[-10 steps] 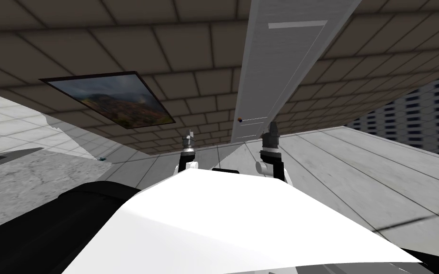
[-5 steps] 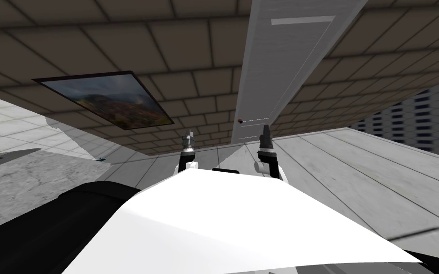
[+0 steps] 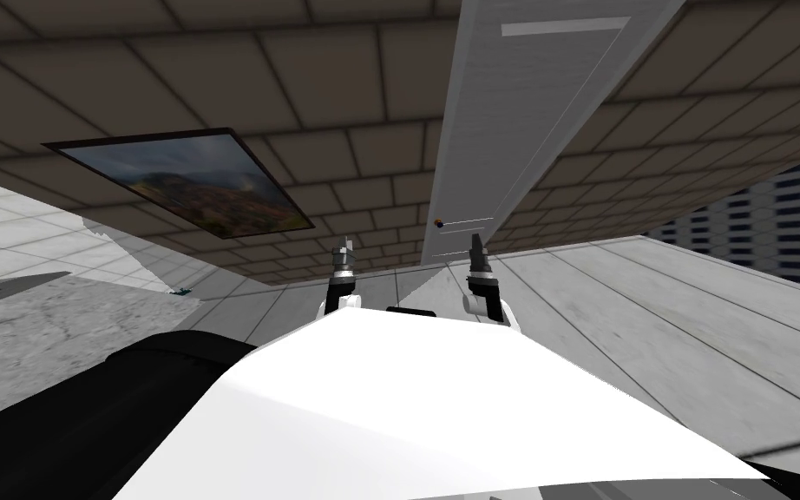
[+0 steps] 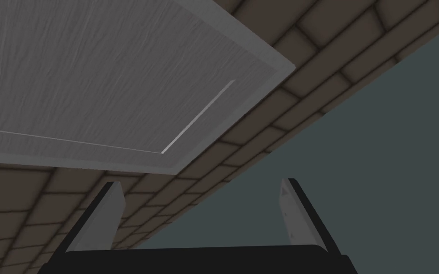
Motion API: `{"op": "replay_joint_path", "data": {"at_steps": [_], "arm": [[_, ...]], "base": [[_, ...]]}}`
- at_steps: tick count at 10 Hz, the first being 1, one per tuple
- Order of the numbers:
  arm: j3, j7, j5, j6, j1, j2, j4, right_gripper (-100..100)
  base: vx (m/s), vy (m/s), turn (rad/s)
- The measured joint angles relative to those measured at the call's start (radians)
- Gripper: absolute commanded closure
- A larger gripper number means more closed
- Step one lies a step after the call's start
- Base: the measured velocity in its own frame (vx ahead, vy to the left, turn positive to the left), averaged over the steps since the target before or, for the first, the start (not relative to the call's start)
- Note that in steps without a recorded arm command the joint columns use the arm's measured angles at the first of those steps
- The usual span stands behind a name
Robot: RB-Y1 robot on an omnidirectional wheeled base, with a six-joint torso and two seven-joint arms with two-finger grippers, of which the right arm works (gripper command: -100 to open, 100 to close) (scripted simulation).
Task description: Pull the door open
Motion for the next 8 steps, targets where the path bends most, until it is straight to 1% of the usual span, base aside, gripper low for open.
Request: {"op": "replay_joint_path", "data": {"at_steps": [2,4,6,7,8], "arm": [[-0.002,0.041,0.019,-0.022,-0.015,0.001,0.058,-100],[-0.014,0.076,0.034,-0.037,-0.038,-0.009,0.121,-100],[-0.019,0.112,0.052,-0.052,-0.047,-0.013,0.167,-100],[-0.024,0.132,0.06,-0.061,-0.063,-0.015,0.2,-100],[-0.028,0.152,0.069,-0.071,-0.071,-0.018,0.229,-100]], "base": [[0.104,-0.035,0.022],[0.095,-0.018,0.026],[0.094,-0.018,0.019],[0.105,-0.017,0.024],[0.09,-0.04,0.02]]}}
